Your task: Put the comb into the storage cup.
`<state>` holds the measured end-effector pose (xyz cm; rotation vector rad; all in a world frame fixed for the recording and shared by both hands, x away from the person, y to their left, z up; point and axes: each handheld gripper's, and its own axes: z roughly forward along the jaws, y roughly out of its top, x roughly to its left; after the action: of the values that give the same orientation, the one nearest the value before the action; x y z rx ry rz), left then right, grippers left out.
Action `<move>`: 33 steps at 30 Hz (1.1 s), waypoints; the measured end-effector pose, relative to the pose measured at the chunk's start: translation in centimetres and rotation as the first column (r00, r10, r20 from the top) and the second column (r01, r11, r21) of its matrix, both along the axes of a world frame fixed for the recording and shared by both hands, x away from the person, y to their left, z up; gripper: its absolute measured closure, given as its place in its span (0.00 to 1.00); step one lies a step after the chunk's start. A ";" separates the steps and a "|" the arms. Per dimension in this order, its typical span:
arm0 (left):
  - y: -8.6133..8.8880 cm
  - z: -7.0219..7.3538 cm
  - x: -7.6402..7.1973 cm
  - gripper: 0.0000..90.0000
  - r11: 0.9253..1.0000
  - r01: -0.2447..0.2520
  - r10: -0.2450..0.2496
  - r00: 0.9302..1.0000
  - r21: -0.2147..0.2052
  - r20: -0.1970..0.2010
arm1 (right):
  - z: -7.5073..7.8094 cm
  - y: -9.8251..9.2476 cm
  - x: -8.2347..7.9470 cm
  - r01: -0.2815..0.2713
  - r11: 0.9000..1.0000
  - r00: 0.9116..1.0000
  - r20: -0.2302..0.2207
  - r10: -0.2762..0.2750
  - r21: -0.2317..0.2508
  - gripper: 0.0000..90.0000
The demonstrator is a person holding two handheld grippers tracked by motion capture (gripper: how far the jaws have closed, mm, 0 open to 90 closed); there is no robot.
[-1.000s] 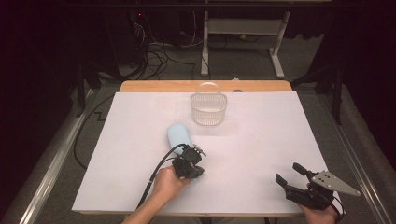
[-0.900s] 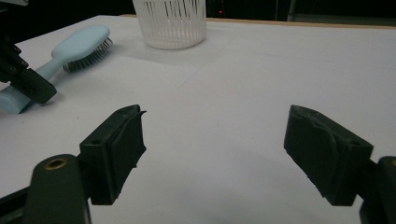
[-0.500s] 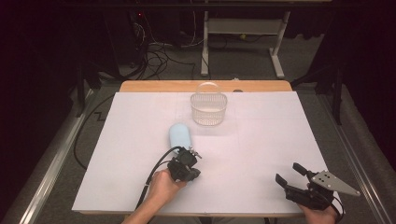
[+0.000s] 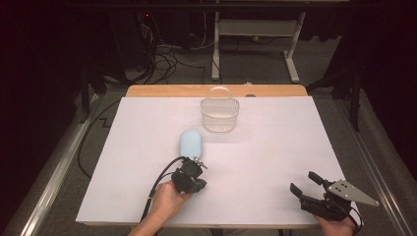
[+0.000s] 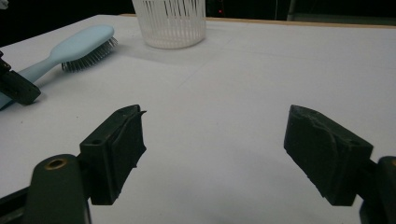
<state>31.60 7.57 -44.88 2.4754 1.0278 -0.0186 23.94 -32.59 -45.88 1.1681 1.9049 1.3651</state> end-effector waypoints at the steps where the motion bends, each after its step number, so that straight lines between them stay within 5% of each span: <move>1: 0.0 0.0 0.0 0.96 1.000 0.000 0.000 1.000 0.000 0.000 | 0.0 0.0 0.0 0.001 1.000 1.000 0.000 -0.001 0.000 0.23; 33: 3.3 -0.2 -0.2 0.96 0.997 -0.077 0.077 0.997 0.004 0.014 | 0.0 0.0 0.0 0.005 1.000 1.000 -0.002 -0.005 -0.004 0.23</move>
<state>31.39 10.82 -45.03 2.4343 1.1175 0.0250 23.94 -32.60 -45.90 1.1728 1.9041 1.3573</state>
